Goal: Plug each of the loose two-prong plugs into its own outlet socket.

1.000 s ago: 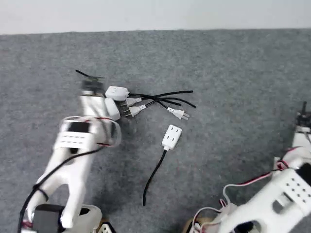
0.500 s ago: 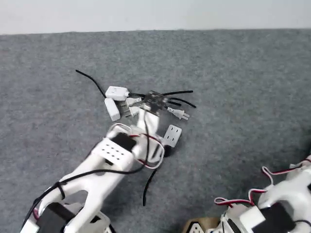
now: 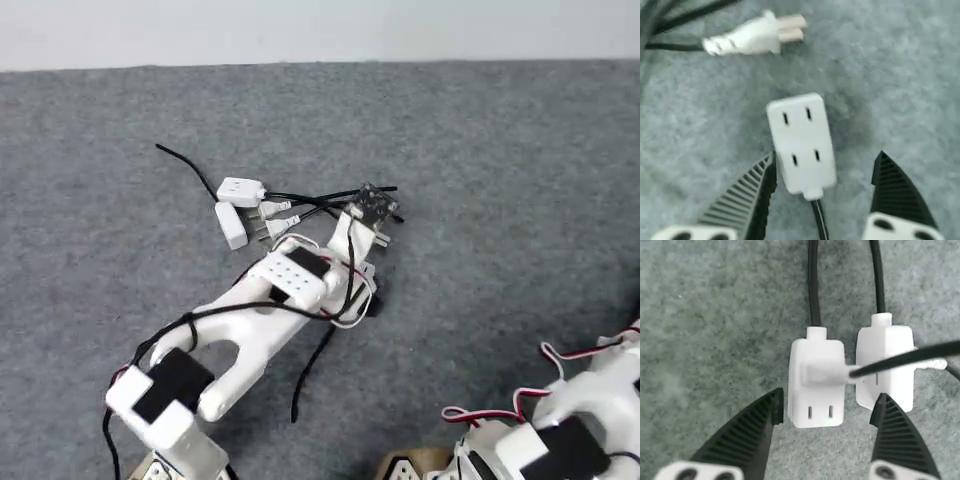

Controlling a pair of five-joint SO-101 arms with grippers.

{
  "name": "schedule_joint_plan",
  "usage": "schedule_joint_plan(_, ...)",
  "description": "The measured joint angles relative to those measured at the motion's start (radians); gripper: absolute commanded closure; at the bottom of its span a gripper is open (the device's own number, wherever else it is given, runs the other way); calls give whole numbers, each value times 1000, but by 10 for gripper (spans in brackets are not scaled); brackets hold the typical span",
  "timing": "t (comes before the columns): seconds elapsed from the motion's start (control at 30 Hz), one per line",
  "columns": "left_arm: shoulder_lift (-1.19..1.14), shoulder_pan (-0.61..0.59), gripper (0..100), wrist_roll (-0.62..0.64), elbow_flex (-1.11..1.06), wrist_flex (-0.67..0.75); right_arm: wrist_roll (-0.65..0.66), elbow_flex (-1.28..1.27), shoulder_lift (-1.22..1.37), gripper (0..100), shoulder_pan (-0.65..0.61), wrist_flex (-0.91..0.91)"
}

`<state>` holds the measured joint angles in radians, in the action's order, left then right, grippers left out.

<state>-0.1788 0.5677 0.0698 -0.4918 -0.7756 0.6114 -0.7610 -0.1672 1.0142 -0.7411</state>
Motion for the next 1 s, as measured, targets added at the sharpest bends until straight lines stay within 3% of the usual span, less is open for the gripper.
schedule_joint_plan(0.27,-86,-68,706,64,104,-6,0,0,0,731,11,0)
schedule_joint_plan(0.53,-227,-34,713,71,230,-152,55,0,8,731,12,-49)
schedule_joint_plan(0.6,-252,-32,770,71,269,-184,57,0,8,732,12,-52)
schedule_joint_plan(0.73,-285,-29,1000,81,325,-238,58,0,8,732,12,-54)
schedule_joint_plan(0.87,-285,-11,991,117,345,-255,58,0,8,732,12,-54)
schedule_joint_plan(1.0,-244,-15,989,161,344,-364,60,0,8,739,14,-60)
